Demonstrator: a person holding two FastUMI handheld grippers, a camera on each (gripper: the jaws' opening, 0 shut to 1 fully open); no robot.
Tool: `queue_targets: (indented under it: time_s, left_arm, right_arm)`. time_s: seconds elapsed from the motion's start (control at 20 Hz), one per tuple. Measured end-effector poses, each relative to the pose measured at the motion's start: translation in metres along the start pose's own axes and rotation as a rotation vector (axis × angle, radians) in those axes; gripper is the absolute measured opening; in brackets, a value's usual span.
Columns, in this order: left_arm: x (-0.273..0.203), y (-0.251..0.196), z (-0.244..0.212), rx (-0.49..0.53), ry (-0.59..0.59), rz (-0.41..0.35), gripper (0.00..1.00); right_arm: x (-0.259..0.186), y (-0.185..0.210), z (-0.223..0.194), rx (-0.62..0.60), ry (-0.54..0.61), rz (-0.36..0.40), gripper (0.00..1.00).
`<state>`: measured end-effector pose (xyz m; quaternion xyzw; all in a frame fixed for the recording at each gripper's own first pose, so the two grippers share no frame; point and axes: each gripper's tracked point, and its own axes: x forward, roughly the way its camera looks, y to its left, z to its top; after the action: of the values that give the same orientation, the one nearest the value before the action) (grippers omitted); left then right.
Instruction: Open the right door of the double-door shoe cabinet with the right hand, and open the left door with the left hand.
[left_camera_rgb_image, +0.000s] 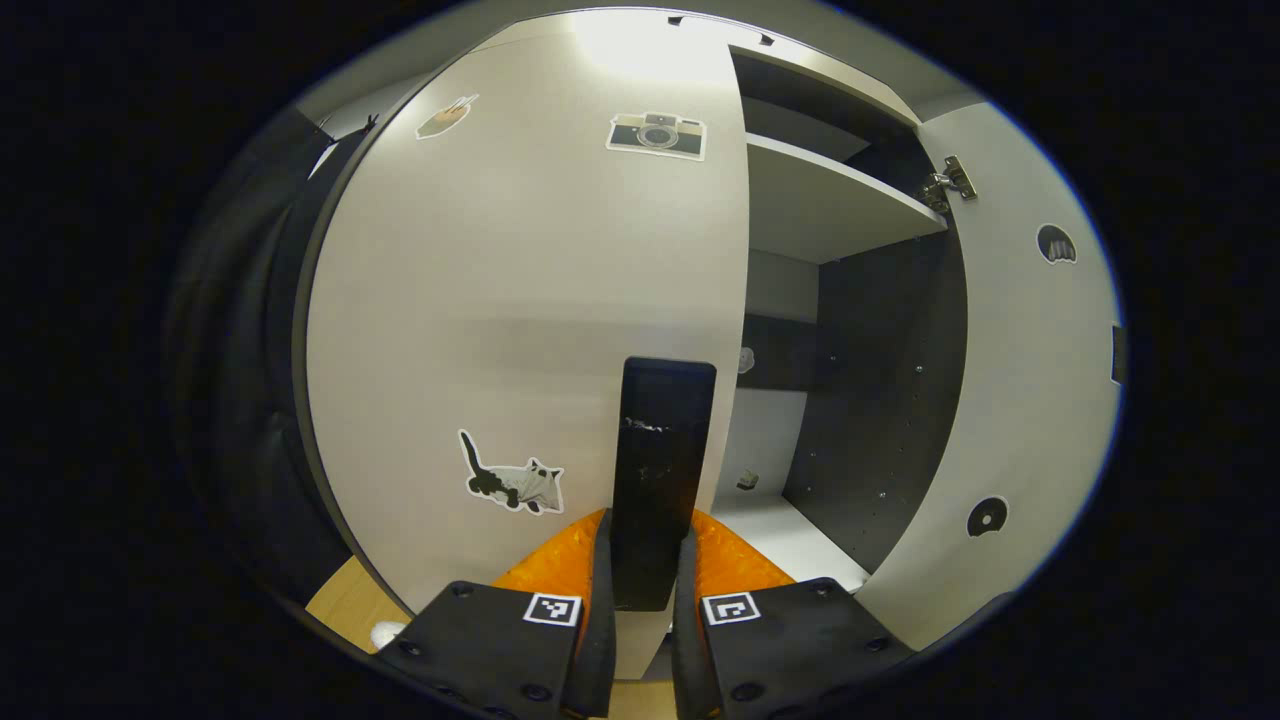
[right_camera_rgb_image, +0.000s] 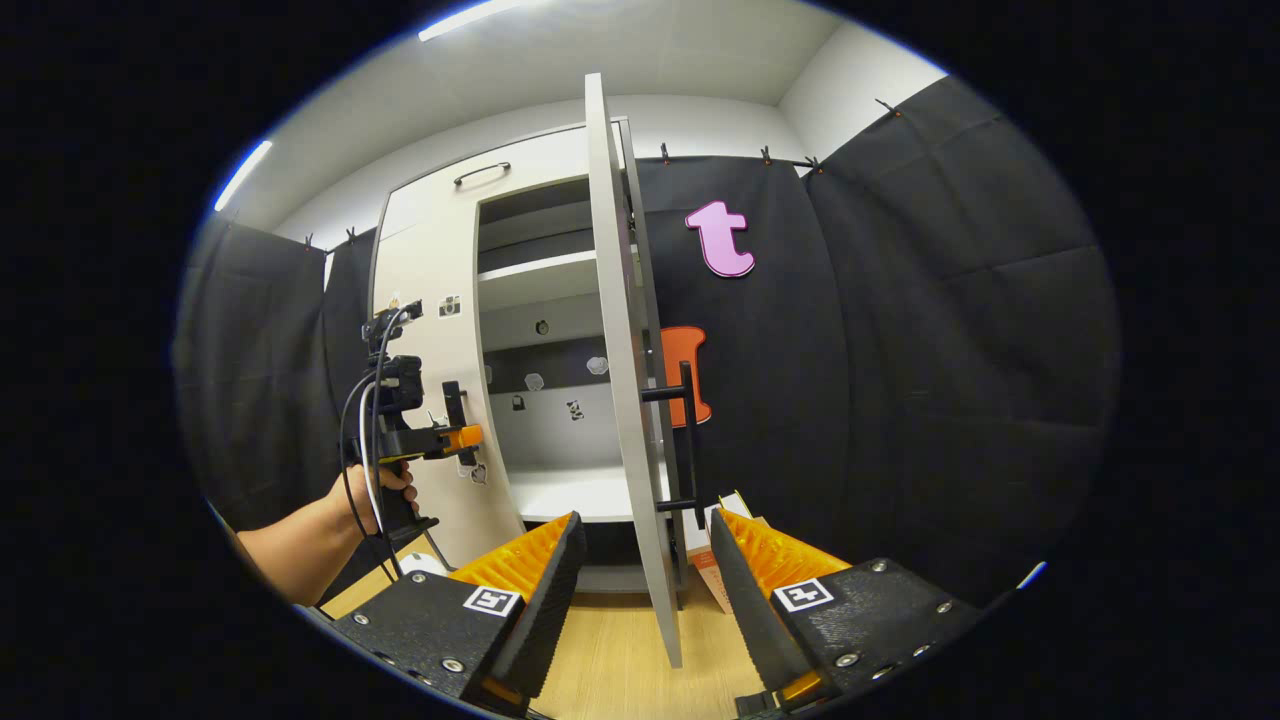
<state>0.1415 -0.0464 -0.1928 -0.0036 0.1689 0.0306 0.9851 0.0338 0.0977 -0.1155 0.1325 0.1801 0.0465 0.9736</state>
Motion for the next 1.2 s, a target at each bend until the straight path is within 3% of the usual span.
queue_targets:
  time_s: [0.2,0.4,0.45,0.85,1.2]
  left_arm:
    - [-0.010,0.002,0.000,0.027,0.007,0.024,0.30]
    - [-0.022,0.007,0.001,0.007,0.013,0.025,0.30]
    - [-0.023,0.007,-0.001,0.007,0.014,0.031,0.24]
    - [-0.039,0.015,-0.001,0.024,0.010,0.055,0.25]
    - [-0.049,0.023,-0.002,-0.020,0.011,0.098,0.25]
  right_arm:
    - [0.003,-0.003,0.002,-0.025,-0.005,0.008,0.77]
    - [0.010,0.013,-0.002,-0.030,0.007,0.070,0.77]
    - [0.009,0.019,-0.004,-0.037,0.009,0.084,0.77]
    - [0.030,0.040,-0.007,-0.077,0.006,0.184,0.77]
    - [0.045,0.050,-0.005,-0.086,0.005,0.243,0.77]
